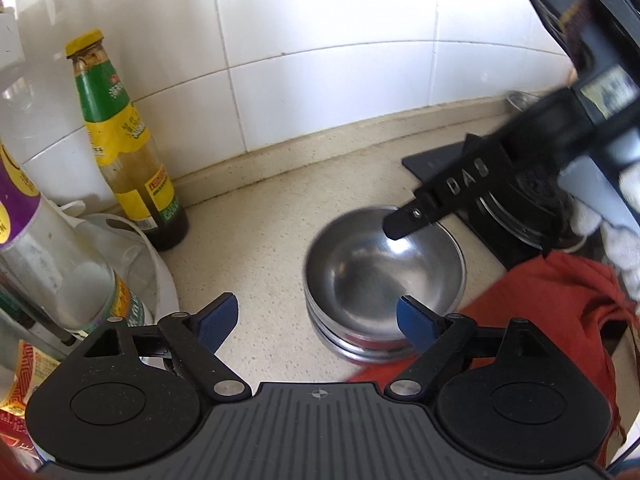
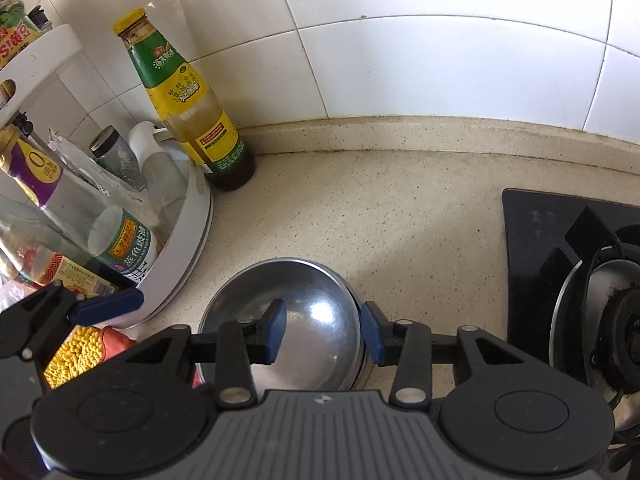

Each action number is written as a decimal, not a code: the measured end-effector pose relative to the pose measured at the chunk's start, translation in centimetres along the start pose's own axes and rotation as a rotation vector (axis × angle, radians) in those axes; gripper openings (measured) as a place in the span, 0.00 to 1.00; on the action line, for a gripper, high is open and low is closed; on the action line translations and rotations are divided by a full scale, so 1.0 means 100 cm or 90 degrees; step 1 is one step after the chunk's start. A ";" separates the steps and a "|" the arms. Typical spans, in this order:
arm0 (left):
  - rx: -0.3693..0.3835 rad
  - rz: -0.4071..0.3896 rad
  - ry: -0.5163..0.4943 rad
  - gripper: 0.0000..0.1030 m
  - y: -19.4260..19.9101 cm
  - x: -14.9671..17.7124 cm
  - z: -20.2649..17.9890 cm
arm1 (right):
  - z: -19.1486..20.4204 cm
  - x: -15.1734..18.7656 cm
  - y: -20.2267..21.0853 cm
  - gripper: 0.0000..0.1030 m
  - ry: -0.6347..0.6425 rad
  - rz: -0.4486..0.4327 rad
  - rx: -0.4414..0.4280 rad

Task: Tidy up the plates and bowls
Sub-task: 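Close both tools on the rim of the nested steel bowl stack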

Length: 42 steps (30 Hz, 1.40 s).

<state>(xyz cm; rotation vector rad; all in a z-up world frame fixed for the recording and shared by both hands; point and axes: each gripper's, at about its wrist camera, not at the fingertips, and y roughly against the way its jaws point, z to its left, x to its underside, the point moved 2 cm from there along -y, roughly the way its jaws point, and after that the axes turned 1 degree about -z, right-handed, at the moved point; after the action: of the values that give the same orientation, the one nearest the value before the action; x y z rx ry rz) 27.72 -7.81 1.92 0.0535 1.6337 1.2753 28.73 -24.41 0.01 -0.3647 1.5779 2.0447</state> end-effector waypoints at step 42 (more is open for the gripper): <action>0.146 0.056 -0.028 0.95 -0.083 0.049 -0.001 | -0.032 0.010 -0.056 0.58 -0.074 0.083 -0.069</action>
<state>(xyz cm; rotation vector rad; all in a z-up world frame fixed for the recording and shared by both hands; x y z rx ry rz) 29.50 -8.75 -7.52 0.2941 1.7481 1.1384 30.70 -26.22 -6.01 -0.1826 1.4593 2.2153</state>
